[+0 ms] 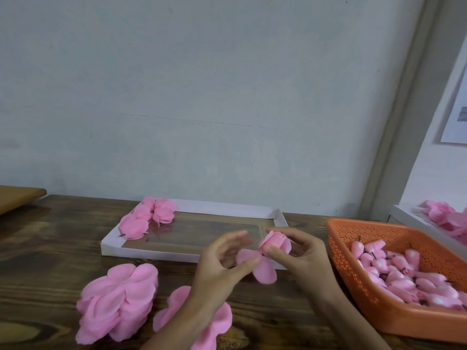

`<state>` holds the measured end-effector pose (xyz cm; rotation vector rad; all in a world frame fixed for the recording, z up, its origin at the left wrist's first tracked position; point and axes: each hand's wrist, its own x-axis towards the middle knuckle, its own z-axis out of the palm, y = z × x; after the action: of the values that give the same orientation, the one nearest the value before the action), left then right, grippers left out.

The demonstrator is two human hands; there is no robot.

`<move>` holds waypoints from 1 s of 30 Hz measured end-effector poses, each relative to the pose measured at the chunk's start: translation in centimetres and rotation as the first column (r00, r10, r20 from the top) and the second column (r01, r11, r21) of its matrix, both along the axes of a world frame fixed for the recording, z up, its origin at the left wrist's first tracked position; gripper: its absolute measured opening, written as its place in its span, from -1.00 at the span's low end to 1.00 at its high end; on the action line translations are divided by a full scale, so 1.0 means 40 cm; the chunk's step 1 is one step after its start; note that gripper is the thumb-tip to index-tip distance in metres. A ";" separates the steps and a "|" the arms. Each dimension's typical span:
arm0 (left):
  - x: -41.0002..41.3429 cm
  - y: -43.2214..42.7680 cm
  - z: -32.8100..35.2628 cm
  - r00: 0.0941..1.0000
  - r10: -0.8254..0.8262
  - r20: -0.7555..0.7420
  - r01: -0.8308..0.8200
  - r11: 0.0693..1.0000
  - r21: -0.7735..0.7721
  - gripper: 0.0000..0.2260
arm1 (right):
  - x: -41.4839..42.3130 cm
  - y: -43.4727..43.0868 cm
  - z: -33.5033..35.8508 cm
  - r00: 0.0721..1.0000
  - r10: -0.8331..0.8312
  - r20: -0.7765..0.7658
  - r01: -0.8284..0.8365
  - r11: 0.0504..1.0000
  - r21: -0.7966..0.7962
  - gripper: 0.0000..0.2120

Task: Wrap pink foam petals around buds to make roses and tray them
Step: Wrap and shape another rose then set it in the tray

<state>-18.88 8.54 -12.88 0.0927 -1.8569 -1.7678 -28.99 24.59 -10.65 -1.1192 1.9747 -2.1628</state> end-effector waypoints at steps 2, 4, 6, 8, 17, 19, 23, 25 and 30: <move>-0.007 -0.007 -0.008 0.998 0.024 0.051 -0.026 0.999 0.044 -0.83 | -0.005 0.005 0.000 0.999 0.032 0.033 -0.033 0.999 0.013 -0.81; -0.010 -0.008 -0.014 0.997 0.038 0.061 -0.044 0.994 0.100 -0.94 | -0.006 0.009 0.002 0.994 0.100 0.036 -0.101 0.994 0.041 -0.84; -0.009 -0.006 -0.016 0.997 0.047 0.061 -0.056 0.986 0.160 -0.96 | -0.007 0.011 0.003 0.991 0.132 0.004 -0.132 0.989 0.060 -0.83; -0.008 -0.001 -0.016 0.996 0.081 0.031 -0.085 0.978 0.190 -0.93 | -0.007 0.010 0.006 0.986 0.150 -0.076 -0.143 0.985 0.093 -0.83; 0.002 0.025 -0.013 0.945 0.201 -0.259 -0.207 0.978 0.006 -0.91 | 0.022 -0.018 -0.008 0.980 0.100 -0.174 -0.068 0.981 0.179 -0.82; 0.003 0.024 -0.014 0.943 0.203 -0.264 -0.213 0.977 -0.007 -0.90 | 0.028 -0.019 -0.008 0.983 0.081 -0.163 -0.051 0.982 0.182 -0.83; -0.002 0.021 -0.013 0.957 0.139 -0.255 -0.162 0.984 -0.071 -0.85 | 0.040 -0.023 -0.010 0.986 0.024 -0.165 0.006 0.984 0.181 -0.81; 0.005 0.023 -0.006 0.966 0.109 -0.235 -0.122 0.992 -0.044 -0.78 | 0.043 -0.024 -0.012 0.987 -0.031 -0.158 0.056 0.986 0.156 -0.80; 0.011 0.006 0.003 0.987 0.068 -0.146 -0.062 0.997 0.042 -0.75 | 0.038 -0.019 -0.004 0.984 -0.107 -0.141 0.123 0.985 0.117 -0.69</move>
<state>-18.46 8.79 -12.75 0.0353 -1.6984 -1.7169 -27.48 23.84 -10.81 -1.1892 2.2507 -2.0289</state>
